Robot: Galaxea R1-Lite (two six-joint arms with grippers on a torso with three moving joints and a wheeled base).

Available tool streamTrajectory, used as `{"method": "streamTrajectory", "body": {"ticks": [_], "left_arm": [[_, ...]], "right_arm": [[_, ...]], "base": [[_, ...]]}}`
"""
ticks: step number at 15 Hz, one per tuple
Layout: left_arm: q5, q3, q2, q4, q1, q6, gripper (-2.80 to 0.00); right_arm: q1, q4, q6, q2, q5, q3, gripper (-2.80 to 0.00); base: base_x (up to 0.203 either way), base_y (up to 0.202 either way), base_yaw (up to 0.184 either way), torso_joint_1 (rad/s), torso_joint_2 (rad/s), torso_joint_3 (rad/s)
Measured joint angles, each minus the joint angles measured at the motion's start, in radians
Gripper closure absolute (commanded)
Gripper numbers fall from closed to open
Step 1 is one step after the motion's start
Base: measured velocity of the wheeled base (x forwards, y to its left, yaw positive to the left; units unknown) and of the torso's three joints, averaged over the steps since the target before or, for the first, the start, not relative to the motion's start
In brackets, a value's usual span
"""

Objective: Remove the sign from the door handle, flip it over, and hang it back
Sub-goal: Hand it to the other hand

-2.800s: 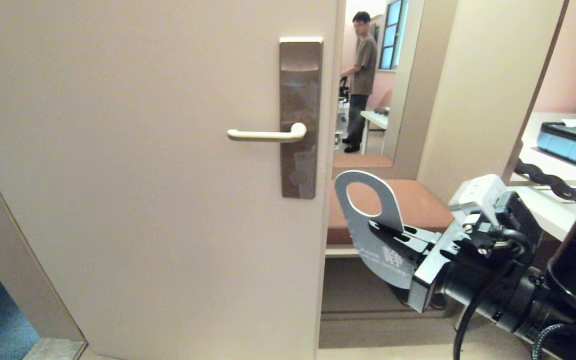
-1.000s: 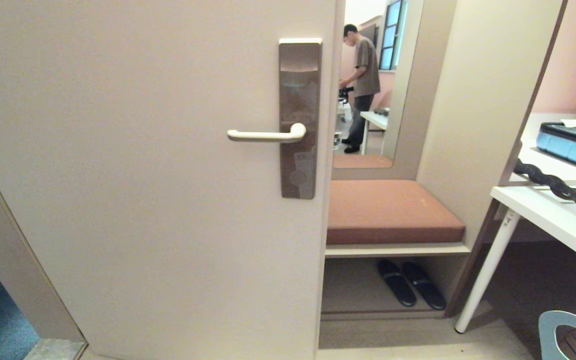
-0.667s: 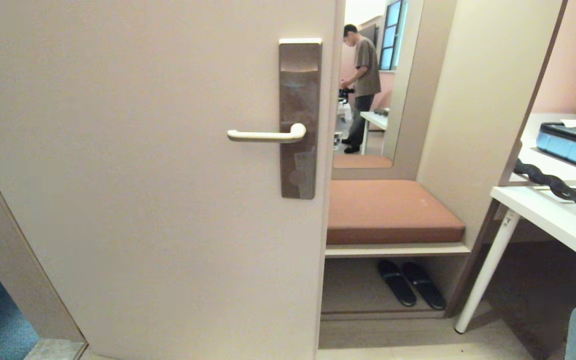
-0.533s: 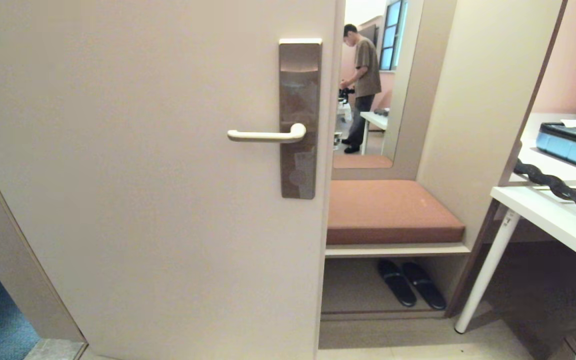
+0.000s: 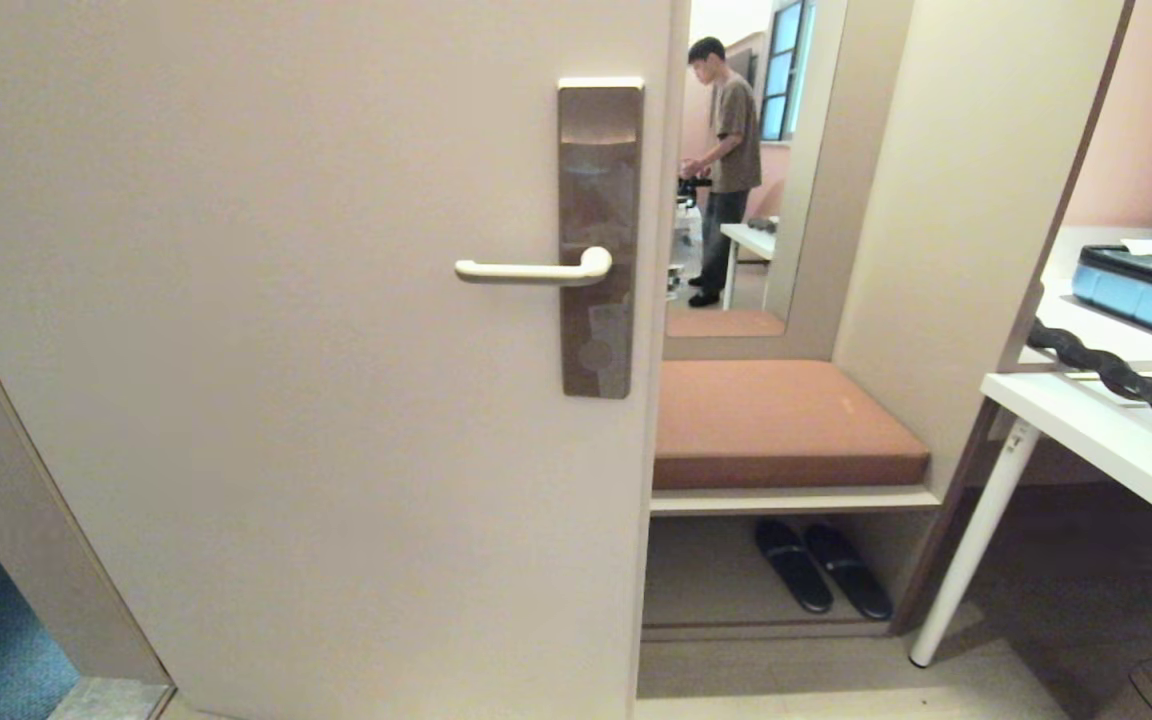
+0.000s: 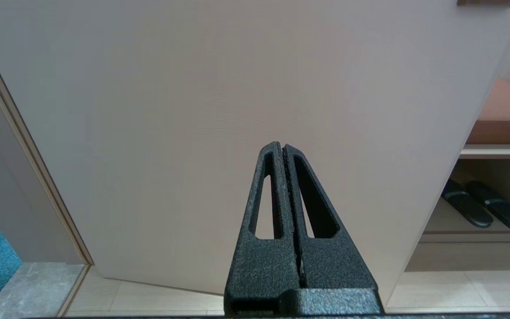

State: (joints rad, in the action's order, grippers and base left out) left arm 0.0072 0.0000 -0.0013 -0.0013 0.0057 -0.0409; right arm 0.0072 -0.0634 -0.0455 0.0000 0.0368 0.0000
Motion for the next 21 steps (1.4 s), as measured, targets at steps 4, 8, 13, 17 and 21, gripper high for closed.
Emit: {"method": "streamTrajectory", "body": {"ticks": [4,8,13,17,21], "left_arm": [[0.000,0.000,0.000,0.000,0.000,0.000,0.00],[0.000,0.000,0.000,0.000,0.000,0.000,0.00],[0.000,0.000,0.000,0.000,0.000,0.000,0.00],[0.000,0.000,0.000,0.000,0.000,0.000,0.00],[-0.001,0.000,0.000,0.000,0.000,0.005,0.00]], "right_arm": [[0.000,0.000,0.001,-0.001,0.000,0.000,0.00],[0.000,0.000,0.000,-0.002,-0.001,0.000,0.00],[0.000,0.000,0.000,-0.002,0.000,0.000,0.00],[0.000,0.000,0.000,-0.001,0.000,0.000,0.00],[0.000,0.000,0.000,-0.001,0.000,0.000,0.00]], "base": [[0.000,0.000,0.000,0.000,0.00,0.000],[0.000,0.000,0.000,0.000,0.00,0.000],[0.000,0.000,0.000,0.000,0.00,0.000],[0.000,0.000,0.000,0.000,0.00,0.000],[0.000,0.000,0.000,0.000,0.00,0.000]]}}
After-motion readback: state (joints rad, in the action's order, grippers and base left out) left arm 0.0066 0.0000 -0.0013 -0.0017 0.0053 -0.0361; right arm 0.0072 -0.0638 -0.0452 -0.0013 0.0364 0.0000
